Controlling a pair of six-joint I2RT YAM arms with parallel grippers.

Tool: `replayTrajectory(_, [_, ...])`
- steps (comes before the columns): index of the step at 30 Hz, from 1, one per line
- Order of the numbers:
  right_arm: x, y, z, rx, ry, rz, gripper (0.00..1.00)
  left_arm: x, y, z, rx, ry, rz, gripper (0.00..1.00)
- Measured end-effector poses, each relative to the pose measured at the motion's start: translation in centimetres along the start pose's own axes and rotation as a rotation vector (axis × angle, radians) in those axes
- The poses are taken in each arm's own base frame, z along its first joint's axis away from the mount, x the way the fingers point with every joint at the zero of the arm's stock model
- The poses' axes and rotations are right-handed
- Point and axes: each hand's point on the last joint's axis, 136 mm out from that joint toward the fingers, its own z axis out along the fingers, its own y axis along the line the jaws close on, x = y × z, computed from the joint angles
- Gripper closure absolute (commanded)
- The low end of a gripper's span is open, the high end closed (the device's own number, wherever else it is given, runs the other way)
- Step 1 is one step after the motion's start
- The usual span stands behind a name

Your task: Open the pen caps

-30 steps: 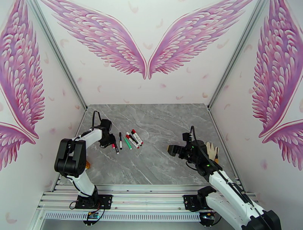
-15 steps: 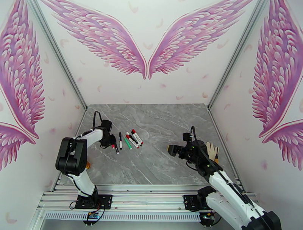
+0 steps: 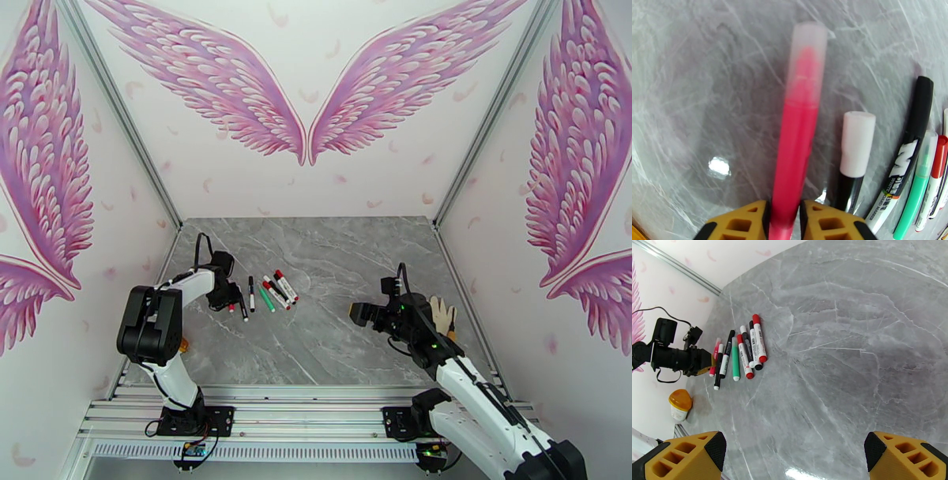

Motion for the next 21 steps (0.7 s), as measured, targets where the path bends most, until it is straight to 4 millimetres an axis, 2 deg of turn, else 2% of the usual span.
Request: replayTrajectory(21, [0.94, -0.42, 0.37, 0.007, 0.026, 0.005, 0.01, 0.12, -0.02, 0.38, -0.039, 0.027, 0.045, 0.74])
